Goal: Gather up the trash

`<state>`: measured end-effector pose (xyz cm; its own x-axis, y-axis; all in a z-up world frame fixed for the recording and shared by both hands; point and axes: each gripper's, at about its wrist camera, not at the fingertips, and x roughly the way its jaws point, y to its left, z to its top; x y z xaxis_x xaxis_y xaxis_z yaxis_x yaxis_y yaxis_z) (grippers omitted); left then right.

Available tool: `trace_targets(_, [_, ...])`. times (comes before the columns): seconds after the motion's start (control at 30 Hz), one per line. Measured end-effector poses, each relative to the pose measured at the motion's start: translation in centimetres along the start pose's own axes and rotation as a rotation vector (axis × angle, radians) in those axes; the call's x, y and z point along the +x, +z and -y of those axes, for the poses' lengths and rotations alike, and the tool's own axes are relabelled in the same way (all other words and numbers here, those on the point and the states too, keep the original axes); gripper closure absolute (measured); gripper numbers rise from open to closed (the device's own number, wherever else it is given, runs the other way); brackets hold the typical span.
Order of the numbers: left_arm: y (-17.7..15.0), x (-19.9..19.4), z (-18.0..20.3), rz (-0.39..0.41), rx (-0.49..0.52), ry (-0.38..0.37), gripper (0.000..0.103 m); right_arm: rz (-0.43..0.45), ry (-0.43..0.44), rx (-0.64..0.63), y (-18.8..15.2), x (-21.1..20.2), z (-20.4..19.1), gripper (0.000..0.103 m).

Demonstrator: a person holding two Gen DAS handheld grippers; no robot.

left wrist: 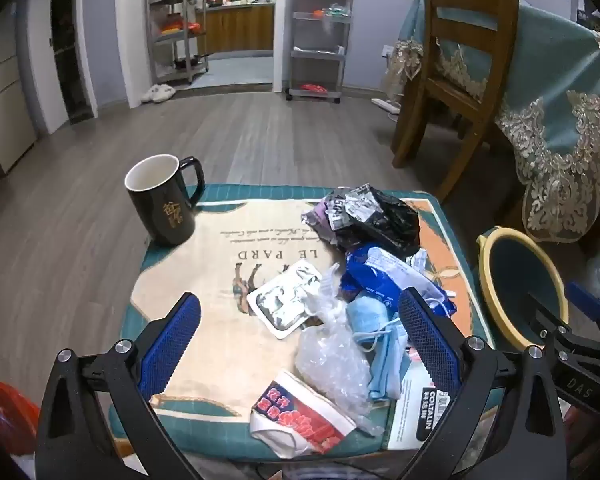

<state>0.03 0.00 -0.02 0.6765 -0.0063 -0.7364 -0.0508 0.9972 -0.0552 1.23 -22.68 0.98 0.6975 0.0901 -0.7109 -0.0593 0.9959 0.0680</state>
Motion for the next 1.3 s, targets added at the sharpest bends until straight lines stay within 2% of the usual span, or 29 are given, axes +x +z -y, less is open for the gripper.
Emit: trace_targets(1.3, [-0.45,0.52,-0.23,-0.01,0.014,0.022,0.005,0.001,-0.027,-0.003,0.07,0.09,0.3,0.006])
